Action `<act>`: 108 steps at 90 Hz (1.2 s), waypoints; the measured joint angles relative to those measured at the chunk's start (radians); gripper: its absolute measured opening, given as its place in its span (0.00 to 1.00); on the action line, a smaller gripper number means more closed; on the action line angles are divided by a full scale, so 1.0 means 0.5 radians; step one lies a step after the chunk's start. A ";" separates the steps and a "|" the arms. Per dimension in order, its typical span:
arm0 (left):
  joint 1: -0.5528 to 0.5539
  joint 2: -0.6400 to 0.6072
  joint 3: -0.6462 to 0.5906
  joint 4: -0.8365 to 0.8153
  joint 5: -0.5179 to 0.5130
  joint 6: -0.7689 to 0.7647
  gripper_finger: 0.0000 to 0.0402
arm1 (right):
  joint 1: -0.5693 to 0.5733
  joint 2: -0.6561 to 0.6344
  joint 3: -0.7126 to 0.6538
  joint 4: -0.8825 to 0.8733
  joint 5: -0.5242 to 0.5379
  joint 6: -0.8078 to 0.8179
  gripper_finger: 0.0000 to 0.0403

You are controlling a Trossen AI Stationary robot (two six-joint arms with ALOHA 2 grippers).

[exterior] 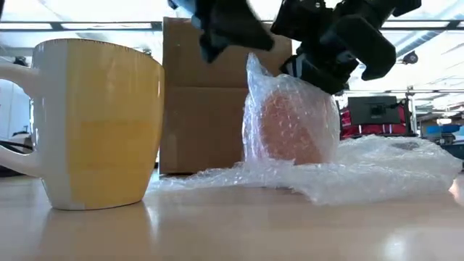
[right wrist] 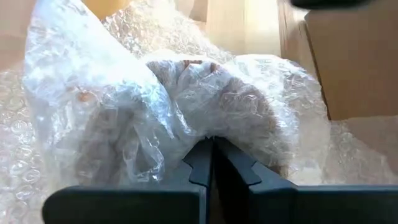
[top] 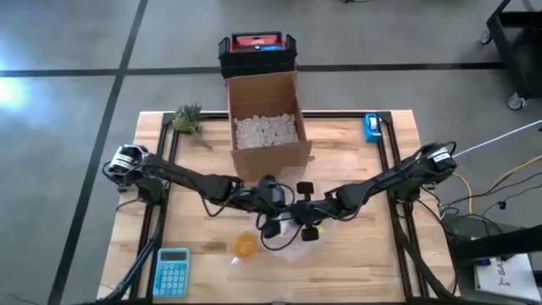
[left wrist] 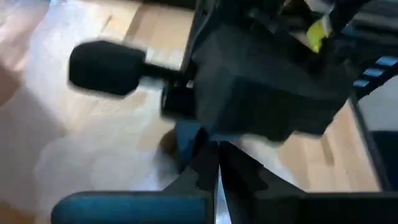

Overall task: Wrap mug
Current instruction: Wrap the orange mug with bubble wrap

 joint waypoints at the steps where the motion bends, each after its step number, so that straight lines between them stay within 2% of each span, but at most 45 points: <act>1: 0.000 -0.004 -0.002 -0.027 -0.023 -0.002 0.00 | 0.000 0.000 0.000 0.000 0.000 0.000 0.01; 10: 0.001 -0.030 -0.013 -0.231 -0.254 -0.102 0.00 | 0.001 0.000 0.000 0.003 0.000 0.000 0.01; 17: 0.014 -0.002 -0.081 -0.270 -0.271 -0.174 0.00 | 0.001 0.001 0.000 0.005 0.000 0.001 0.01; 26: 0.028 0.076 -0.185 -0.142 -0.244 -0.209 0.00 | 0.002 0.001 -0.001 0.010 0.001 0.000 0.01; 36: 0.044 0.129 -0.264 0.222 -0.245 -0.181 0.00 | 0.002 0.002 -0.001 0.028 0.000 -0.002 0.01; 51: 0.058 0.194 -0.292 0.559 -0.243 -0.052 0.00 | 0.002 0.003 -0.003 0.038 0.001 -0.003 0.01; 78: 0.044 0.202 -0.267 0.760 0.144 0.009 0.00 | 0.002 0.003 -0.005 0.047 0.003 -0.006 0.01; 108: 0.024 0.265 -0.323 0.765 0.202 -0.012 0.00 | -0.002 -0.013 0.023 -0.015 -0.001 -0.036 0.01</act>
